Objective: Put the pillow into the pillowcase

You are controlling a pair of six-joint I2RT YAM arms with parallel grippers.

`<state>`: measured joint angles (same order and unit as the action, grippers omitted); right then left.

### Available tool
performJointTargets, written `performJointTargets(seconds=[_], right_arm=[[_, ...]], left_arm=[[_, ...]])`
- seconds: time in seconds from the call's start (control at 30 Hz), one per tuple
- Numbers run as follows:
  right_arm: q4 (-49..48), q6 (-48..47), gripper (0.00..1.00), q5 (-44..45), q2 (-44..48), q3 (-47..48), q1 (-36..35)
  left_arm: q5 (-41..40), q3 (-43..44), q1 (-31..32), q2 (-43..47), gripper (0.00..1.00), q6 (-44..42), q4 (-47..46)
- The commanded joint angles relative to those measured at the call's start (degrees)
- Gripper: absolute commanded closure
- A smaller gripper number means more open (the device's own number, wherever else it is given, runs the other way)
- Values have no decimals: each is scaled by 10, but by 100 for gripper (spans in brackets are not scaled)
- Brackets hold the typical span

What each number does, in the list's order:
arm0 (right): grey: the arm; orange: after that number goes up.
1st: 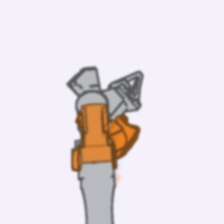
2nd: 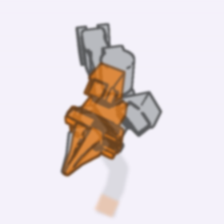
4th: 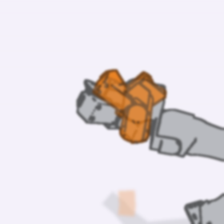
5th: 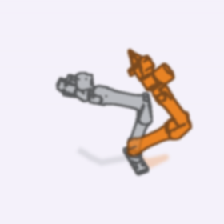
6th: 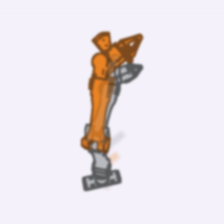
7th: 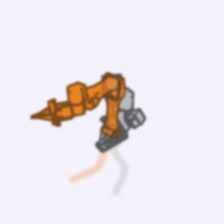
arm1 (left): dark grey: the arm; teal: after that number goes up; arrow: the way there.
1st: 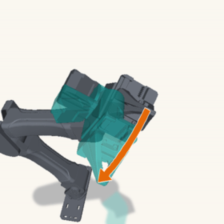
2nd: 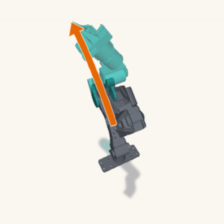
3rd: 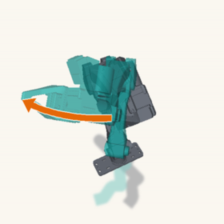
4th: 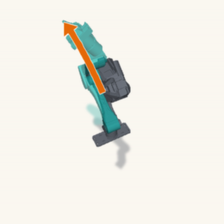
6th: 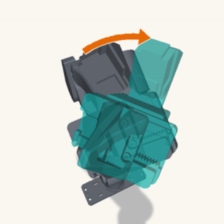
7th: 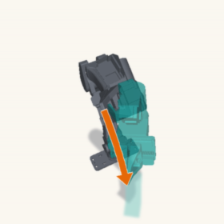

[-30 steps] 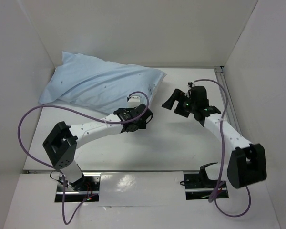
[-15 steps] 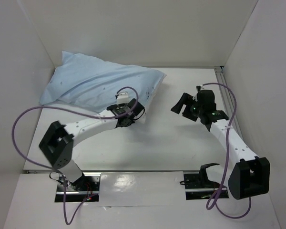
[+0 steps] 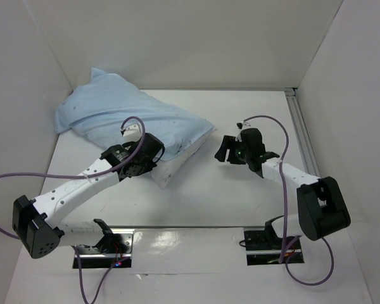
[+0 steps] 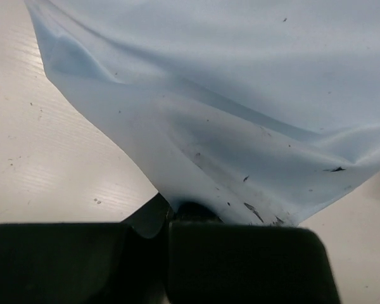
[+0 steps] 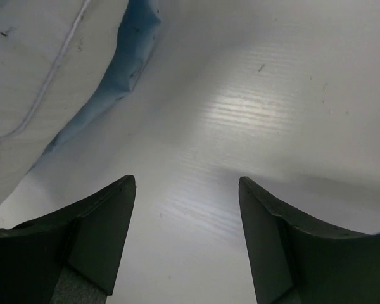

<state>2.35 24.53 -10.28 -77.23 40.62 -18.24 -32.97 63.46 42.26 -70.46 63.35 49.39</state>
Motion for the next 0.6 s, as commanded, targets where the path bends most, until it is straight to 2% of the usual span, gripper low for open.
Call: performJointTargets(seconds=[0.0, 0.07, 0.27, 0.47, 0.57], right_arm=[[-210, -19, 28, -24, -31, -59, -3], [-293, -3, 32, -24, -54, -67, -3], [-441, 40, 32, -84, -163, -54, -3], [-494, 68, 33, -79, -237, -11, -3], [-506, 80, 38, -64, -279, 9, -3]], left_arm=[[-18, 30, -5, -2, 100, 19, 39], [-18, 30, -5, -2, 100, 30, 39], [-18, 25, -5, -7, 100, 30, 39], [-18, 14, -10, -7, 100, 41, 49], [-13, 14, -10, -7, 100, 41, 49]])
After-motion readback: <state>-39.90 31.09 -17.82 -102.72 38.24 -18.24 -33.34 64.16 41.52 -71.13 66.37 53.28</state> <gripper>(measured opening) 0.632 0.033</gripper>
